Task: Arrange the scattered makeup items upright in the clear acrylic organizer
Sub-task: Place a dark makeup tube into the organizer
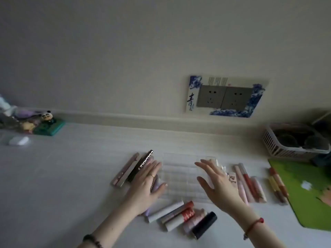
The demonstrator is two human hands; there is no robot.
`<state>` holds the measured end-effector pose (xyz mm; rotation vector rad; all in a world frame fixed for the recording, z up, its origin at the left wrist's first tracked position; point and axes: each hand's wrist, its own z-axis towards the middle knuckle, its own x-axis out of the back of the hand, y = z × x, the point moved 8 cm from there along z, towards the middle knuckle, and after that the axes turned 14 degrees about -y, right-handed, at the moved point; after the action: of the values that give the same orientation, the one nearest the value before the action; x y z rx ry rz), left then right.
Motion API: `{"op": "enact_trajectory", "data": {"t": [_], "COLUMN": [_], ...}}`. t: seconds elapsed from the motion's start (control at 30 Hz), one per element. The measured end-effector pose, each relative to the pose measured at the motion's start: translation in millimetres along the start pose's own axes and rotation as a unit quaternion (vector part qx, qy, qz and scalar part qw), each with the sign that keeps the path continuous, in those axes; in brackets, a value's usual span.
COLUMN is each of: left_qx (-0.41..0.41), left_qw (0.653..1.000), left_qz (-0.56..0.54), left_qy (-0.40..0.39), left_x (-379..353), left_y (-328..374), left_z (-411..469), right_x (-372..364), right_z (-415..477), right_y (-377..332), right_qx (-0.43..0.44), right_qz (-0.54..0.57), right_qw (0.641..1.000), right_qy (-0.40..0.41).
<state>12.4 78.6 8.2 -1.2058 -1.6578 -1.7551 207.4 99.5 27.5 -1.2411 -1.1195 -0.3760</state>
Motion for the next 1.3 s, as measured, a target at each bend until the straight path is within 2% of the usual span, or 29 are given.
{"op": "enact_trajectory", "data": {"t": [0.13, 0.27, 0.37, 0.53, 0.7, 1.07, 1.2, 1.3], "left_qx": [-0.023, -0.068, -0.11, -0.08, -0.123, -0.111, -0.127, -0.134], "left_qw": [0.997, 0.991, 0.982, 0.983, 0.973, 0.975, 0.98, 0.988], "left_qz": [0.069, 0.104, 0.142, 0.161, 0.19, 0.183, 0.145, 0.073], "left_qy": [0.034, 0.056, 0.051, 0.024, 0.048, 0.055, 0.047, 0.034], "left_x": [-14.2, -21.4, -23.7, -29.4, -29.3, -26.1, -28.0, -21.4], "left_y": [-11.9, -12.8, -8.3, -12.1, -8.3, -4.7, -5.4, -7.4], "left_z": [10.6, 16.3, 21.5, 21.3, 22.4, 20.3, 18.6, 16.4], "right_x": [-17.7, -26.8, -28.2, -29.2, -29.4, -32.0, -33.4, -33.0], "right_z": [5.3, 3.0, 4.2, 3.2, 1.8, -1.6, -3.2, -3.3], "right_y": [15.3, 20.0, 22.4, 23.0, 20.1, 19.0, 19.6, 19.3], "right_qx": [0.031, 0.067, 0.097, 0.139, 0.147, 0.142, 0.149, 0.148], "right_qz": [-0.113, -0.162, -0.172, -0.192, -0.208, -0.204, -0.217, -0.227], "right_qw": [0.993, 0.984, 0.978, 0.968, 0.96, 0.96, 0.955, 0.952], "right_qy": [0.014, 0.042, 0.062, 0.083, 0.118, 0.132, 0.138, 0.141]}}
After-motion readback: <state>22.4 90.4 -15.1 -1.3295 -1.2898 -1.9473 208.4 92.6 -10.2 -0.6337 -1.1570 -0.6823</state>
